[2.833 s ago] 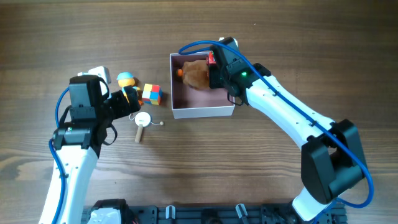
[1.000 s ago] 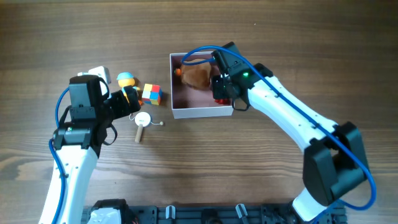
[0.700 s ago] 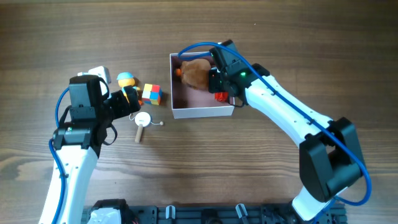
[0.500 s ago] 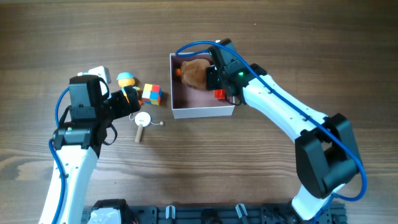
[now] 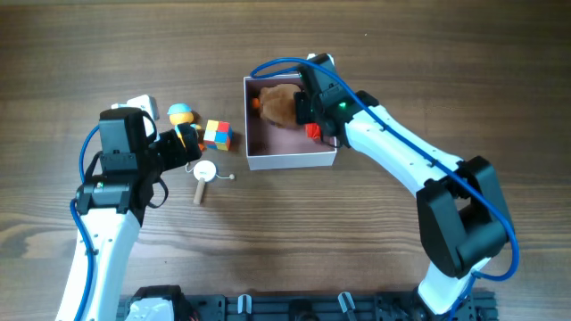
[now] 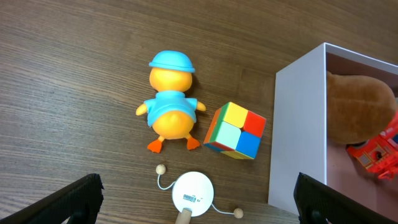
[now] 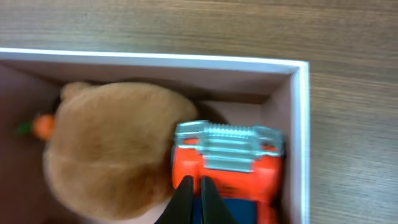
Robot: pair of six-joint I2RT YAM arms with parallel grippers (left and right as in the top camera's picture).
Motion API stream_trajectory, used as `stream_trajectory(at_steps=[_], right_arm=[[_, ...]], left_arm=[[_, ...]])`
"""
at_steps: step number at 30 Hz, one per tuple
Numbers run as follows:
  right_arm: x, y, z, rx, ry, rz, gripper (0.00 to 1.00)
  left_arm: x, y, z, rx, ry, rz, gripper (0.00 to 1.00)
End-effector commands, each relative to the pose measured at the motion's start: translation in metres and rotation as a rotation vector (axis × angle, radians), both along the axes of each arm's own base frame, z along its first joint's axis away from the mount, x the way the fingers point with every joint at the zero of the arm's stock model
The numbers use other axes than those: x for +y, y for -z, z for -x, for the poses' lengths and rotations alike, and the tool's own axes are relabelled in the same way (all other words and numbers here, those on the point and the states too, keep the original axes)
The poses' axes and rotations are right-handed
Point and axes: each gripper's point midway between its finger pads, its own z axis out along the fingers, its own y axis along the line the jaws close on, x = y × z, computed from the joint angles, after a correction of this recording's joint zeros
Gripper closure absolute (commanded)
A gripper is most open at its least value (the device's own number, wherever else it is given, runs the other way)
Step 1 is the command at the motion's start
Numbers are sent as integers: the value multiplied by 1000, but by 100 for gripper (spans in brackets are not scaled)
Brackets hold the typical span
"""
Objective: Pack container
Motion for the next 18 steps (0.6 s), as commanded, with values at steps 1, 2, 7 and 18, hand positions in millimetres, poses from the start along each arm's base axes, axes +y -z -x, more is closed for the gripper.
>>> stream_trajectory(at_steps=[1,2,7,18], right_arm=[[-34,31,-7,45,67,75,96],[-37,32,-9,46,74,75,96],[-43,43,-10,72,37,93,96],[-37,18,-17,3,-77,145,69]], left_arm=[[3,-6,-4,-15,7,-16,0],[3,-6,-4,-14,7,-16,0],[3,-6,-4,-14,7,-16,0],[3,-6,-4,-15,7,-16,0]])
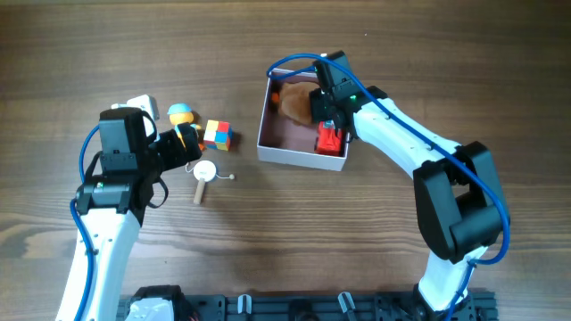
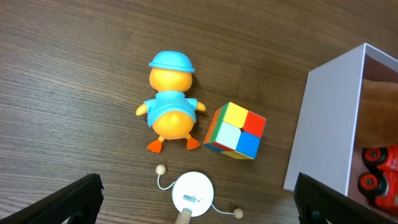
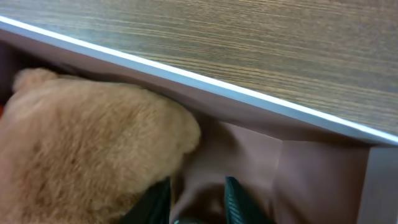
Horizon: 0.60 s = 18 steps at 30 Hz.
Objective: Pack container
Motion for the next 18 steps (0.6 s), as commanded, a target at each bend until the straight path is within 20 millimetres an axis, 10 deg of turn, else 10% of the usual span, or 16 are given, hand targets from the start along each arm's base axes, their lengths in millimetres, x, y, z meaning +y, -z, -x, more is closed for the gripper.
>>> stream_trajectory(at_steps=[1,10,14,18], right_arm=[[-1,-21,-5,-42,-45,32,65],[13,-137,5,-188,-66,-107,62],[13,-129,27,-100,-17,-126,93],[10,-104,59,69,46,-140,95]], left_arm=[[3,-6,-4,-15,8,-16,0],[3,-6,-4,-15,8,-16,0],[3,-6,-4,-15,8,-16,0],[3,-6,-4,-15,8,-16,0]])
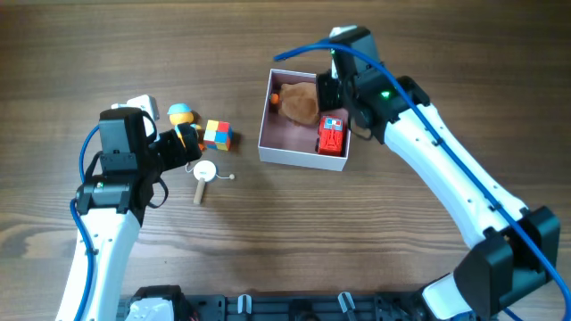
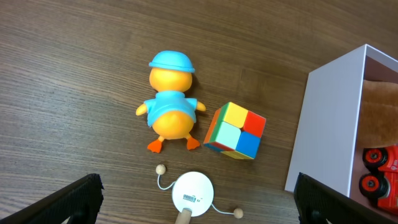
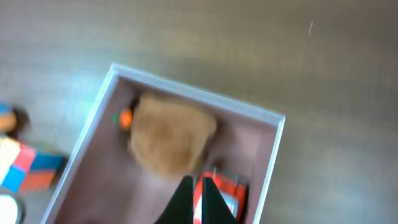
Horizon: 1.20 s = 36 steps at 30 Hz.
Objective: Pack container
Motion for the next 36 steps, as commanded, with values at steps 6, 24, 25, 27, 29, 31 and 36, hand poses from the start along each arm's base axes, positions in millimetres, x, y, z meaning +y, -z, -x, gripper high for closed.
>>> stream_trajectory(at_steps=[6,24,25,27,29,31,36], right_arm=[[-1,45,65,330,134,-19,96],[0,101,74,396,126,25,96],[1,105,74,403,127,29,96],[2,111,77,428,122,30,96],[2,120,80,458,121,37,96],[2,127,80,474,124,48,96],[3,149,75,488,129,69,96]], left_arm=[[3,-6,-4,-15,7,-16,0],[3,-6,-4,-15,7,-16,0],[3,-6,-4,-15,7,-16,0],[3,-6,-4,-15,7,-16,0],[3,-6,-4,-15,7,-16,0],[3,-6,-4,-15,7,-16,0],[3,-6,-4,-15,7,-16,0]])
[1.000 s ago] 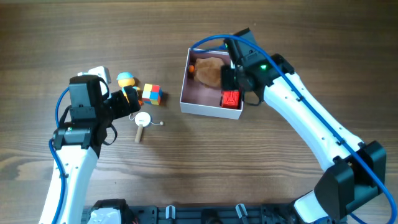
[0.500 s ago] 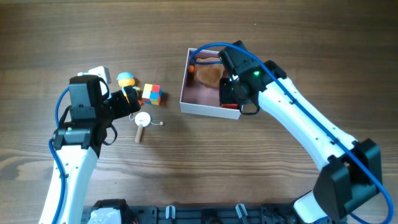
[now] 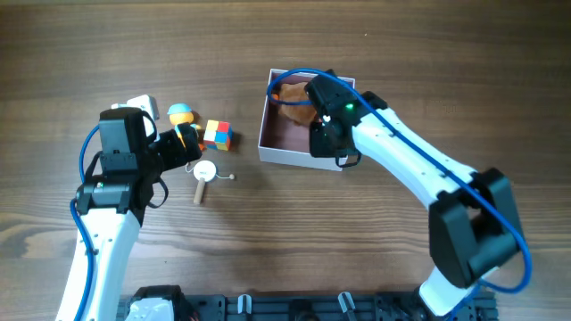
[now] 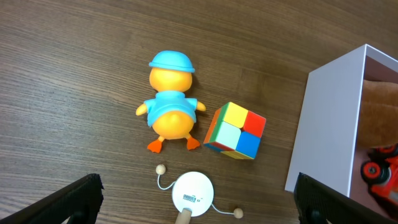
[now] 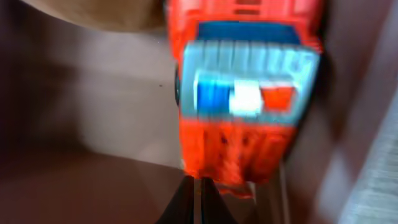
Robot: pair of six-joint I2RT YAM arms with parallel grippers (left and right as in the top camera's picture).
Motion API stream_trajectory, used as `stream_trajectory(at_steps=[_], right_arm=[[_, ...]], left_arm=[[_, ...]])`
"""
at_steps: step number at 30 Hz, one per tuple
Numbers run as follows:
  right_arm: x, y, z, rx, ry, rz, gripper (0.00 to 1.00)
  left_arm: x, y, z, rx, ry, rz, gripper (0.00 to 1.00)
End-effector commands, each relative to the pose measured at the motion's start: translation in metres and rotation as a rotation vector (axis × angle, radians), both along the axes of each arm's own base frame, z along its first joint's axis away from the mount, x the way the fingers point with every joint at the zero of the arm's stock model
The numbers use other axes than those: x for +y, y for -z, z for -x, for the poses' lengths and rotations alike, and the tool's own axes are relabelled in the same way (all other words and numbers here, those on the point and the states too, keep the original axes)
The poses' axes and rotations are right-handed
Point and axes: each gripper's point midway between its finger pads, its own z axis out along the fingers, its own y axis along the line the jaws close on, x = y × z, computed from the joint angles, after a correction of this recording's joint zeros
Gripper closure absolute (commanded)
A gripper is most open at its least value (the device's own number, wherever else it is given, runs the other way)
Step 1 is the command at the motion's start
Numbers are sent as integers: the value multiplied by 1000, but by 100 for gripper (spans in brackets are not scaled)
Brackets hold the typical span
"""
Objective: Pack container
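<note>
The white box (image 3: 265, 125) holds a brown plush (image 3: 293, 93) with an orange carrot and a red toy truck (image 5: 245, 93). My right gripper (image 5: 194, 186) is down inside the box, shut, its tips against the truck's near end; nothing is between the fingers. On the table left of the box lie a yellow duck (image 4: 169, 99) in a blue hat, a colour cube (image 4: 235, 130) and a white disc rattle (image 4: 193, 196) on a wooden stick. My left gripper (image 4: 199, 208) hovers open over these toys, touching none.
A small white object (image 3: 141, 102) lies behind the left arm. The box's white side wall (image 4: 323, 124) stands just right of the cube. The blue cable of the right arm loops over the box's back edge.
My right gripper was high above the box's back; now it is low inside the box at the truck's end. The left arm and the loose toys are unchanged.
At first the box sat square, with my shut right gripper inside at the truck. Then the box stood shifted right and turned, the fingers slightly apart beside the plush. Then the gripper was raised clear, the truck lying at the right side. Now it is back down.
</note>
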Motion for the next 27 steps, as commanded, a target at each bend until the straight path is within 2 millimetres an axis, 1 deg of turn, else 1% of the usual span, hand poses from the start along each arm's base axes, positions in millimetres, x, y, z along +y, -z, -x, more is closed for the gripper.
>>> stream_trajectory(at_steps=[1,3,6,10,13,17,19,21,22,25,27], right_arm=[[1,27,-2,31,9,27,96],[-3,35,-10,6,16,58,96],[-6,34,-18,-34,18,82,96],[-9,25,-29,-93,3,104,96],[-14,14,-34,-137,0,131,96],[-11,-8,-43,-201,-45,121,96],[-8,-26,-47,-246,-71,107,96],[-6,-48,-51,-300,-91,88,95],[-5,-56,-52,-318,-96,81,91],[-4,-88,-51,-386,-105,44,75],[-5,-107,-49,-425,-101,23,71]], left_arm=[[3,-6,-4,-15,7,-16,0],[3,-6,-4,-15,7,-16,0],[3,-6,-4,-15,7,-16,0],[3,-6,-4,-15,7,-16,0],[3,-6,-4,-15,7,-16,0],[3,-6,-4,-15,7,-16,0],[3,-6,-4,-15,7,-16,0],[3,-6,-4,-15,7,-16,0],[3,-6,-4,-15,7,-16,0],[3,-6,-4,-15,7,-16,0],[3,-6,-4,-15,7,-16,0]])
